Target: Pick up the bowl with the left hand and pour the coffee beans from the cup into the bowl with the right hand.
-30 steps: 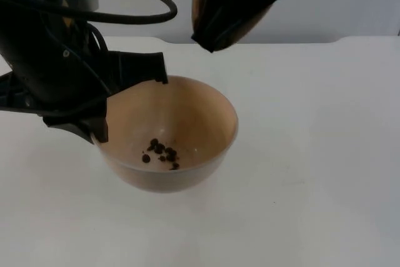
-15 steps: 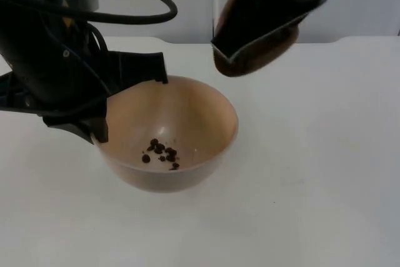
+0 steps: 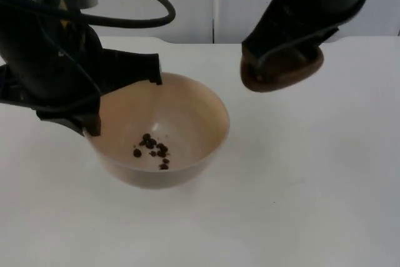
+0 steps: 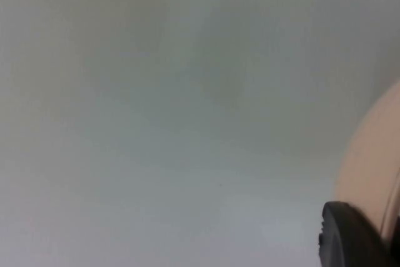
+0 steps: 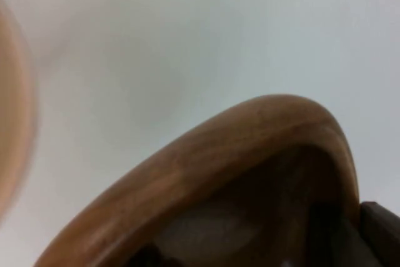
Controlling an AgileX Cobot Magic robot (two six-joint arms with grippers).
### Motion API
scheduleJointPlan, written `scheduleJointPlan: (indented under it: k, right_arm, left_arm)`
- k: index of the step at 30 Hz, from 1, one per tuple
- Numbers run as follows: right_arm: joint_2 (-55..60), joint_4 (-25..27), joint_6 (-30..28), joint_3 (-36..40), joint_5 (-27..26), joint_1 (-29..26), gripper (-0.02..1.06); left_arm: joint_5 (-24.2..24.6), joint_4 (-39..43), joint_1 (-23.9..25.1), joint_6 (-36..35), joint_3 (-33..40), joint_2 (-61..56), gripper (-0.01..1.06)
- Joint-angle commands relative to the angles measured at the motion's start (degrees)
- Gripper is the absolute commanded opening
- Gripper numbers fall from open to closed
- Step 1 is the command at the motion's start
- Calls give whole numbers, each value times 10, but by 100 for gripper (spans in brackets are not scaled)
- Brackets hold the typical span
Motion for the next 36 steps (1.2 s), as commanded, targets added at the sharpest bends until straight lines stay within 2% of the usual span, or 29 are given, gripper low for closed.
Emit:
scheduleJointPlan:
  k: [1,8,15,19,24,29,36]
  right_arm:
    - [-6,11,-7,-7,-1,-20,0]
    - [-6,58,-48,-7,-18,-70,0]
    - [-6,68,-61,9,-38,-115,0]
    - [-6,68,-59,54,-70,-145,0]
    - [-6,68,-30,131,-133,-184,0]
    - [-6,55,-2,190,-186,-193,0]
    - [3,27,51,238,-221,-193,0]
  left_arm:
    - [1,26,-3,-5,2,-6,0]
    - [-22,17,-3,-5,2,-6,0]
    - [-53,6,-3,24,2,9,0]
    - [-67,-7,-3,29,2,37,0]
    - [-110,1,-3,26,2,92,0]
    - [-150,-1,-3,24,2,131,0]
    - [-182,-9,-3,20,2,172,0]
